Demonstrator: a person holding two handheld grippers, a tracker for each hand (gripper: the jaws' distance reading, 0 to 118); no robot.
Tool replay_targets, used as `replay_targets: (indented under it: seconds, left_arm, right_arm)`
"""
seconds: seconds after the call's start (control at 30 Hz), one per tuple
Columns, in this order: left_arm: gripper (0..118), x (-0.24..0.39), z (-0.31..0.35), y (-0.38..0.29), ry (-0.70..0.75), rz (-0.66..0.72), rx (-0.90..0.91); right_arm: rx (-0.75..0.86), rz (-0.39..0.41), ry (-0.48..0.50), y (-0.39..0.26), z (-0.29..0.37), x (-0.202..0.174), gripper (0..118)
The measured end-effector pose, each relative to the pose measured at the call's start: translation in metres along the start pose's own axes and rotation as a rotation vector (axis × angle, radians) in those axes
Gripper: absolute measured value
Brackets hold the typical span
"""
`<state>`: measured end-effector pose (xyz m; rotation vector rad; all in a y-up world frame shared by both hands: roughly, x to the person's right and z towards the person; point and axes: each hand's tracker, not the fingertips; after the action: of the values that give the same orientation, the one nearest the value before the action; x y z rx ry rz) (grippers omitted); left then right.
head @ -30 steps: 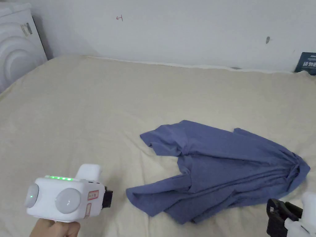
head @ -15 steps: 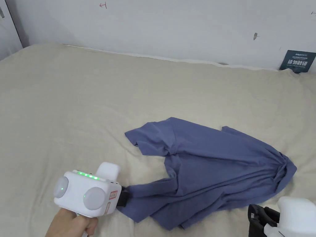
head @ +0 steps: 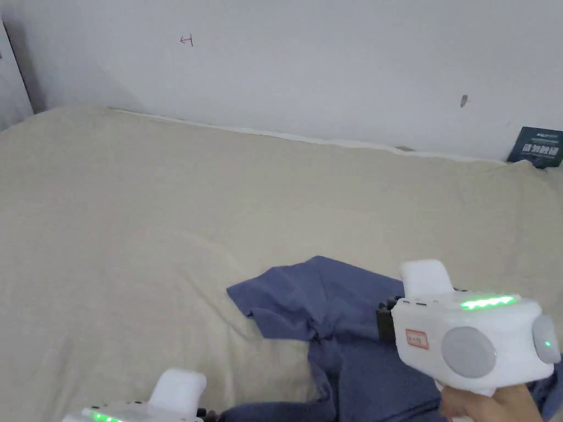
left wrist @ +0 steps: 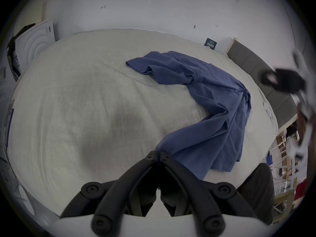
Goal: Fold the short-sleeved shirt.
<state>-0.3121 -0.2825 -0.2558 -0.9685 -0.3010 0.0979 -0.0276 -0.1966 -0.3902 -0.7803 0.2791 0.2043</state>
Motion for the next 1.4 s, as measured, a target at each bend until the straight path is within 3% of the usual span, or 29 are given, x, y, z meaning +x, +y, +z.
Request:
replay_targets:
  seconds: [0.1,0.13,0.2,0.23,0.27,0.37,0.47,0.6,0.73,0.8,0.83,0.87,0.9,0.93,1.17,1.4]
  left_arm:
    - [0,-0.008,0.001,0.001,-0.040,0.035,0.005]
    - [0,-0.010,0.001,0.000,-0.058,0.049,0.005]
    - [0,-0.015,-0.001,0.003,-0.069,0.051,0.004]
    - [0,-0.016,-0.002,0.003,-0.074,0.051,0.007]
    - [0,-0.018,-0.003,0.003,-0.070,0.050,0.006]
    - [0,-0.020,-0.007,0.003,-0.087,0.074,0.014]
    - [0,-0.021,-0.014,0.006,-0.108,0.072,0.010]
    - [0,-0.027,-0.017,0.009,-0.106,0.088,0.010]
    - [0,-0.031,-0.019,0.006,-0.118,0.114,0.005]
    - [0,-0.029,-0.022,0.004,-0.109,0.108,-0.009]
    - [0,-0.028,-0.022,0.003,-0.105,0.104,-0.010]
    - [0,-0.026,-0.022,0.002,-0.101,0.104,-0.012]
    - [0,-0.025,-0.022,0.002,-0.098,0.105,-0.017]
    - [0,-0.024,-0.021,0.002,-0.095,0.106,-0.016]
    - [0,-0.015,-0.003,0.006,-0.054,0.114,-0.001]
    - [0,0.009,0.043,0.040,0.016,0.069,0.085]
  right_arm:
    - [-0.012,0.029,-0.024,0.053,-0.056,0.000,1]
    - [-0.041,0.040,-0.025,0.066,-0.074,0.001,10]
    - [-0.111,0.055,-0.033,0.088,-0.111,0.004,96]
    - [-0.159,0.060,-0.001,0.097,-0.130,0.005,113]
    - [-0.176,0.055,0.005,0.103,-0.145,0.005,117]
    - [-0.284,0.089,-0.006,0.115,-0.189,0.004,116]
    - [-0.281,0.145,-0.051,0.119,-0.216,-0.005,116]
    - [-0.367,0.106,-0.083,0.116,-0.248,-0.006,116]
    - [-0.303,0.190,-0.072,0.103,-0.243,-0.012,113]
    - [-0.301,0.145,-0.002,0.103,-0.234,-0.011,106]
    - [-0.304,0.110,0.068,0.103,-0.229,-0.010,88]
    - [-0.286,0.105,0.058,0.105,-0.227,-0.011,48]
    - [-0.252,0.159,-0.028,0.104,-0.221,-0.015,11]
    - [-0.235,0.182,-0.029,0.103,-0.214,-0.016,4]
    - [-0.194,0.099,-0.012,0.107,-0.134,0.012,4]
    - [-0.016,0.014,-0.133,0.116,0.010,0.077,4]
